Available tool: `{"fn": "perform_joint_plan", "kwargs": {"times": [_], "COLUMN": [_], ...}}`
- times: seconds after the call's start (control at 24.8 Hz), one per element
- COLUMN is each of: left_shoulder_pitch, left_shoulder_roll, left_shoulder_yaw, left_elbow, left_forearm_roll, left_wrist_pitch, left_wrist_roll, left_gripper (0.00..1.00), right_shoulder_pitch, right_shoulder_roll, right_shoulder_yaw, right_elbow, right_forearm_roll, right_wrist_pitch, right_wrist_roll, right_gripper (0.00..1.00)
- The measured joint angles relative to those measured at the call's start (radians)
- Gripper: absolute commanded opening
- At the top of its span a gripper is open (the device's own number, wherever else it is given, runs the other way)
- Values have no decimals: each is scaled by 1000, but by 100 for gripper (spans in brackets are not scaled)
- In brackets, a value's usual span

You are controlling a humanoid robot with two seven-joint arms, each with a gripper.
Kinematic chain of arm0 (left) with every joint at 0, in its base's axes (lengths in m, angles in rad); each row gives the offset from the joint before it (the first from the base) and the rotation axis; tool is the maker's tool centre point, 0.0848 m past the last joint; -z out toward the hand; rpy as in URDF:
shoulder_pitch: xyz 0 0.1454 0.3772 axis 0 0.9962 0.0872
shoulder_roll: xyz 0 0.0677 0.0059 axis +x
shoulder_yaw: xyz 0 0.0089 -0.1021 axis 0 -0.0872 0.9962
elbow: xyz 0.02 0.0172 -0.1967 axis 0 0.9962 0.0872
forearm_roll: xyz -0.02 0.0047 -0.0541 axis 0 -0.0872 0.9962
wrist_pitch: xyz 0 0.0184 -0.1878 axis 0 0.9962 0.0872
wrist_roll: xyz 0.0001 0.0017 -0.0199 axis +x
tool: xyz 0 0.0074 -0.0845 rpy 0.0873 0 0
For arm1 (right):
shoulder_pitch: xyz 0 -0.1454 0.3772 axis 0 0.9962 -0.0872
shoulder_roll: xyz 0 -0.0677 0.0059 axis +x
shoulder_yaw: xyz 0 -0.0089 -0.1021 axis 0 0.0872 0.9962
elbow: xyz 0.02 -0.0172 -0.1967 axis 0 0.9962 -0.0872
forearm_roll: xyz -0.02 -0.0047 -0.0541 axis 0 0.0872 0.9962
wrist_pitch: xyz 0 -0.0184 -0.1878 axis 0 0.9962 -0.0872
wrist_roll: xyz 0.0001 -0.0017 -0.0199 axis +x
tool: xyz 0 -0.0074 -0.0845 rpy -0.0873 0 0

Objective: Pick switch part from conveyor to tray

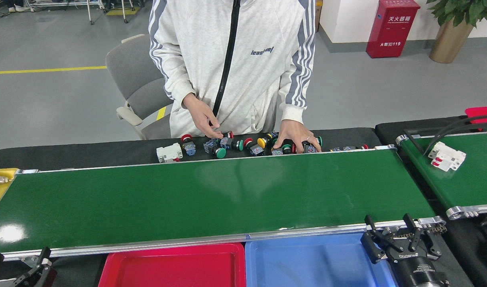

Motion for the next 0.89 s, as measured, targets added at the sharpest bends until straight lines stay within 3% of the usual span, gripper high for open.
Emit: {"fn": "perform_joint_plan", "kwargs": {"times": [0.89], "left_shoulder_pitch": [-20], "left_shoulder_roll": [20], "left_shoulder_yaw": [0], "left_elbow": [-2], "left_forearm_roll": [0], "left_wrist_pitch": [-1], "left_wrist_roll": [0], "left_gripper": [100], "right_shoulder_pitch": [9], "right_shoulder_roll": [-59], "right_shoulder_yaw": [-2], "right_elbow": [8], "right_forearm_roll": [-15], "right_wrist_pitch": [-31], "right_wrist_roll": [5], "right_gripper": [100]}}
